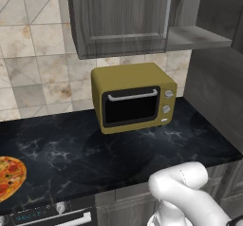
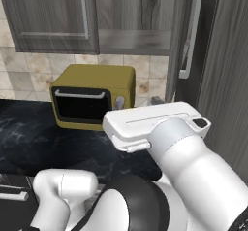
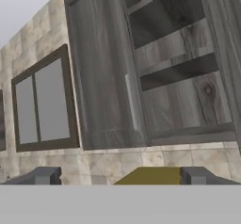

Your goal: Open the cabinet. Pick the sponge and place it next to the sink. Then close the cabinet.

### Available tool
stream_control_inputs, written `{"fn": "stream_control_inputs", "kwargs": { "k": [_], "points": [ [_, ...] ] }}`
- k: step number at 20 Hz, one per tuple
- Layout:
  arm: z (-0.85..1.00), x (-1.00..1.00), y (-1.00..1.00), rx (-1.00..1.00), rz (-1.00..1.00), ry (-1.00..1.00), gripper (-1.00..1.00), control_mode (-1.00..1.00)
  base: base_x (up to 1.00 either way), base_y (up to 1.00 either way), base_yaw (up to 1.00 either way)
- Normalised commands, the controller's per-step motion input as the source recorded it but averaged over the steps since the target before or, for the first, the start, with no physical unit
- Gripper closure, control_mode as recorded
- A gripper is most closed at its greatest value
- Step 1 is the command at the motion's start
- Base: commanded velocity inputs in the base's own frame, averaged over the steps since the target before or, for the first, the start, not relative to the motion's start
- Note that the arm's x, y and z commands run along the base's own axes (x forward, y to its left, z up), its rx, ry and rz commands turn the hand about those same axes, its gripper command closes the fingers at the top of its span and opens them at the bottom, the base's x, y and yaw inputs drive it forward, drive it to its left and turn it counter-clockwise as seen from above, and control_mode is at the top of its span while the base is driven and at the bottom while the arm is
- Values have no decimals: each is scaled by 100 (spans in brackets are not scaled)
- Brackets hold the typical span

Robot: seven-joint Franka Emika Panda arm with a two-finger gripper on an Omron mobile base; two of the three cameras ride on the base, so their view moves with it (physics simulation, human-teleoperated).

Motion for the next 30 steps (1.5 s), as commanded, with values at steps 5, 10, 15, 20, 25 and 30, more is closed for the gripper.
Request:
{"fn": "stream_control_inputs", "kwargs": {
  "k": [5,10,15,20,25,30],
  "points": [
    [0,21,-28,0,5,0,-100,-100,0,0,0],
    [0,23,-27,0,0,-1,-100,-100,0,0,0],
    [-9,33,-20,0,0,0,-100,-100,0,0,0],
    [-24,34,-9,0,0,0,-100,-100,0,0,0],
    [-15,34,-7,0,1,0,-100,-100,0,0,0],
    [-3,25,-15,0,7,-3,-100,-100,0,0,0]
  ]
}}
